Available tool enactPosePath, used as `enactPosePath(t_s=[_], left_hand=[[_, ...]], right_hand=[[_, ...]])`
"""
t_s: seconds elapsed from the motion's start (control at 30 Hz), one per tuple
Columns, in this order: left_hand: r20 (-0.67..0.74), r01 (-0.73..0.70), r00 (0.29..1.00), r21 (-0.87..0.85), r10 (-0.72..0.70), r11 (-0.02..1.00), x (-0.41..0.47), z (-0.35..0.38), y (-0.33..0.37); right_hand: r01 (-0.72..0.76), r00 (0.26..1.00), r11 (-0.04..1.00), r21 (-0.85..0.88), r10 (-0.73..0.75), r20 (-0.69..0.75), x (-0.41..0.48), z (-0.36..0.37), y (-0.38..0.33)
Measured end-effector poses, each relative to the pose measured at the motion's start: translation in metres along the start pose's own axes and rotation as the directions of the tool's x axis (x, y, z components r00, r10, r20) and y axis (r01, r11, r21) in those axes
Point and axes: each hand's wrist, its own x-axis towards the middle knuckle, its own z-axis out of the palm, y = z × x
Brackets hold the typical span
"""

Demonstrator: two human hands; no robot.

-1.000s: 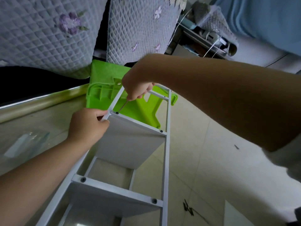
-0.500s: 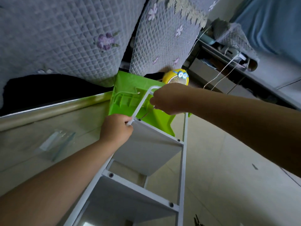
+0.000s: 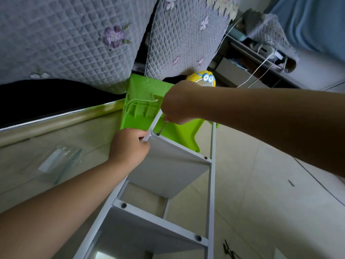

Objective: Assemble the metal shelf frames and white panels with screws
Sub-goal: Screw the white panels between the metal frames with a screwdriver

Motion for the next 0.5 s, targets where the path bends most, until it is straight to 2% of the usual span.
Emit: enactPosePath(t_s=[0.07,0.13,0.2,0.3,0.4,0.5], left_hand=[[-0.005,0.007,1.000,0.006,-0.007,1.000,0.001,0.002,-0.001],[-0.012,-0.015,1.000,0.006,0.015,1.000,0.001,0.004,-0.001],[-0.003,-0.016,1.000,-0.015,0.016,1.000,0.001,0.004,-0.001],[-0.022,-0.018,1.000,-0.012,0.018,1.000,0.002,0.005,-0.006],[-0.019,-0.038,0.999,-0.001,0.038,0.999,0.005,0.008,-0.011],[0.003,-0.064,0.998,0.025,0.064,0.998,0.006,0.009,-0.011]], right_hand=[[-0.068,0.985,0.989,0.130,0.046,0.168,0.007,-0.005,-0.002],[-0.112,0.936,0.962,0.247,0.019,0.351,0.016,-0.008,-0.003],[-0.164,0.891,0.926,0.341,-0.010,0.454,0.019,-0.016,-0.002],[-0.207,0.875,0.910,0.358,0.008,0.484,0.016,-0.025,-0.001],[-0.287,0.855,0.846,0.450,0.014,0.519,0.016,-0.020,-0.001],[-0.345,0.868,0.777,0.527,0.049,0.495,0.009,-0.009,-0.003]])
